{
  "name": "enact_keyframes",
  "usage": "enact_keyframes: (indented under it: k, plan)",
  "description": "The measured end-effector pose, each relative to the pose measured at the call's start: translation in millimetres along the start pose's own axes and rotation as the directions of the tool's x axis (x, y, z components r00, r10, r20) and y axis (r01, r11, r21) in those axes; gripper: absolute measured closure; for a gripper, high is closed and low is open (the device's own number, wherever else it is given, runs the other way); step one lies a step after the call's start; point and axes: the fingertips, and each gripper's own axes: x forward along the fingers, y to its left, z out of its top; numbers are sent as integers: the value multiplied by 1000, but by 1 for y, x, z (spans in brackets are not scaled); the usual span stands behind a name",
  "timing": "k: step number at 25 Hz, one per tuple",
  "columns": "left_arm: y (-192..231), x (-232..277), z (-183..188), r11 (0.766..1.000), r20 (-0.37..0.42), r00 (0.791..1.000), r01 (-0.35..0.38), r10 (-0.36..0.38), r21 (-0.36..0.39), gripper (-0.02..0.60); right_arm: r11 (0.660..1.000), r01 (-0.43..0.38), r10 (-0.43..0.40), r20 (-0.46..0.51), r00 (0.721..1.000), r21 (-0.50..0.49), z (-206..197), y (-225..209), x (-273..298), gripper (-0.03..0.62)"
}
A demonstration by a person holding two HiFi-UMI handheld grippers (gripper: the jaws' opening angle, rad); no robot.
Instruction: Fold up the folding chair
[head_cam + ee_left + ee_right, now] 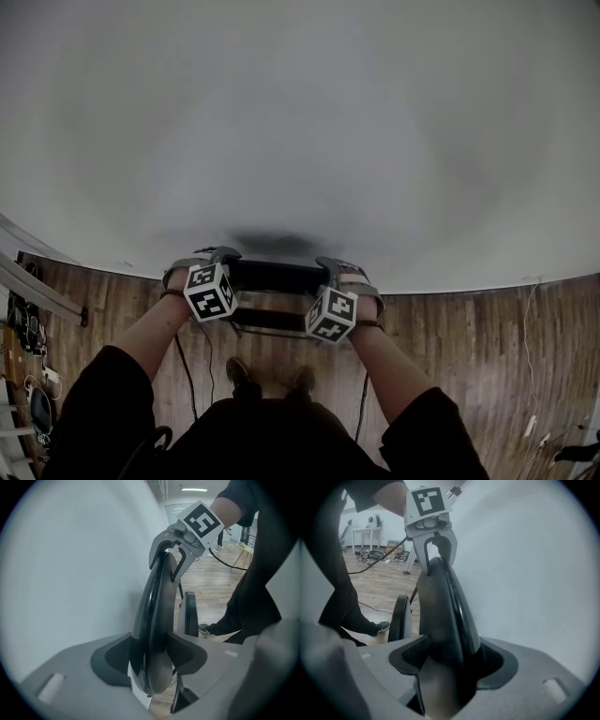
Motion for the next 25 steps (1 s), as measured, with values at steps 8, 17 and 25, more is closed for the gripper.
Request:
enact_keyframes:
  k: [8, 17, 25]
  plan:
    - [14, 4, 1, 995, 1, 996, -93, 94, -30, 333, 997, 77, -77, -3, 997, 19, -3, -14, 7, 270]
    - [27, 11, 2, 986, 19, 987, -157, 158, -54, 327, 986, 164, -165, 0, 986, 28, -5, -30, 14, 241]
    - [37, 15, 3, 970, 14, 972, -232, 234, -72, 310, 969, 244, -244, -4, 970, 37, -6, -40, 15, 224]
